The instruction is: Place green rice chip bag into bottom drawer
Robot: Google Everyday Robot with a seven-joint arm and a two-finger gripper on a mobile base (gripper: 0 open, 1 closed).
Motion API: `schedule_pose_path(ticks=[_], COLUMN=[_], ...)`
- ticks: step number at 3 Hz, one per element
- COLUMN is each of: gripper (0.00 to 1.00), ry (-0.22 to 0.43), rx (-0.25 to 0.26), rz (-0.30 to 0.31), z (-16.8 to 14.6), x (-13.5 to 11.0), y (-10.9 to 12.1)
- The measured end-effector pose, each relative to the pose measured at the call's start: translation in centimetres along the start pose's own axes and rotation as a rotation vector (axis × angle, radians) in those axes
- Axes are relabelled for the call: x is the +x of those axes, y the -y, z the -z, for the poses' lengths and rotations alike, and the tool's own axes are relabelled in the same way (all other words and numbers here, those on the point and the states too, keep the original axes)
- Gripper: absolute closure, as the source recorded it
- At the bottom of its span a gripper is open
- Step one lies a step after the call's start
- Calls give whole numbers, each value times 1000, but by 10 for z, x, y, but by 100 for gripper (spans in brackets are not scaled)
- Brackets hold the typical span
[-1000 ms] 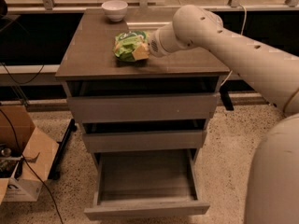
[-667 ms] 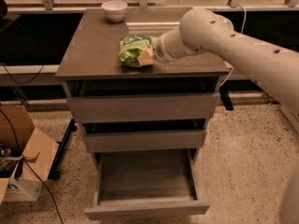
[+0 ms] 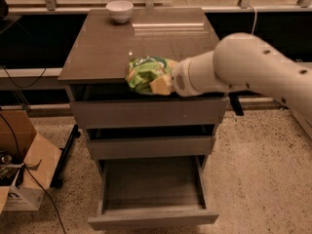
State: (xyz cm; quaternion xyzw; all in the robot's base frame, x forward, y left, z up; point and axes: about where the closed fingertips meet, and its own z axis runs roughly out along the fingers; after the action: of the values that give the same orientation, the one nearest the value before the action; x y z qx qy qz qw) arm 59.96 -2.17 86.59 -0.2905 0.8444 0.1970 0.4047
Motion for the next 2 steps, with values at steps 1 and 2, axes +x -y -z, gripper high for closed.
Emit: schedule_pose_path(ticks=[1, 2], gripper=[100, 100], ry=[-26, -21], rx=[-94, -134], rz=[34, -115], z=[23, 76], x=[51, 114], y=[-70, -91])
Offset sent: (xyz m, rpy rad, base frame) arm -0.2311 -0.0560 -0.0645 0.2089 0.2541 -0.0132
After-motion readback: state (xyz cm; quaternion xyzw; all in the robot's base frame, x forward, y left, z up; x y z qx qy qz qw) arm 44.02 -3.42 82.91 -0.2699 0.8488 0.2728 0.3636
